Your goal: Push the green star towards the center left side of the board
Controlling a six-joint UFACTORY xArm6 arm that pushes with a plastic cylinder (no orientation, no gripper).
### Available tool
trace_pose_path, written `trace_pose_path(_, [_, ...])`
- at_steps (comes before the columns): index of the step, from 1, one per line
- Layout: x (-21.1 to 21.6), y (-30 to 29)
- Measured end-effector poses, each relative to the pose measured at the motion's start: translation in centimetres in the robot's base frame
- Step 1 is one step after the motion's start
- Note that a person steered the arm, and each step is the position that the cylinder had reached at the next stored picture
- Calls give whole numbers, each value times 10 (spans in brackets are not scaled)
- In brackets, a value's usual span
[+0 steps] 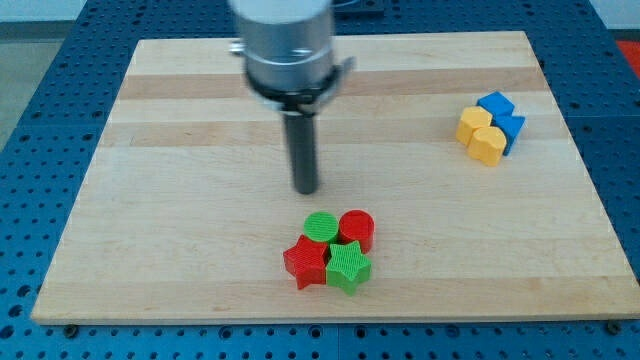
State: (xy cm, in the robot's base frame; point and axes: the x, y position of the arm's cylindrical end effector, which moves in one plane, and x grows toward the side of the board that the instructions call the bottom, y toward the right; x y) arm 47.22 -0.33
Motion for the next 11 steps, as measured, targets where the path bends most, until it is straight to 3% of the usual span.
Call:
trace_pose_path(2, [3, 175])
trace_pose_path(3, [43, 208])
trace_pose_path(4, [99, 204])
trace_pose_path(5, [131, 161])
trace_pose_path(6, [132, 88])
trace_pose_path(8, [67, -49])
trace_pose_path(9, [42, -84])
trace_pose_path(11, [49, -84])
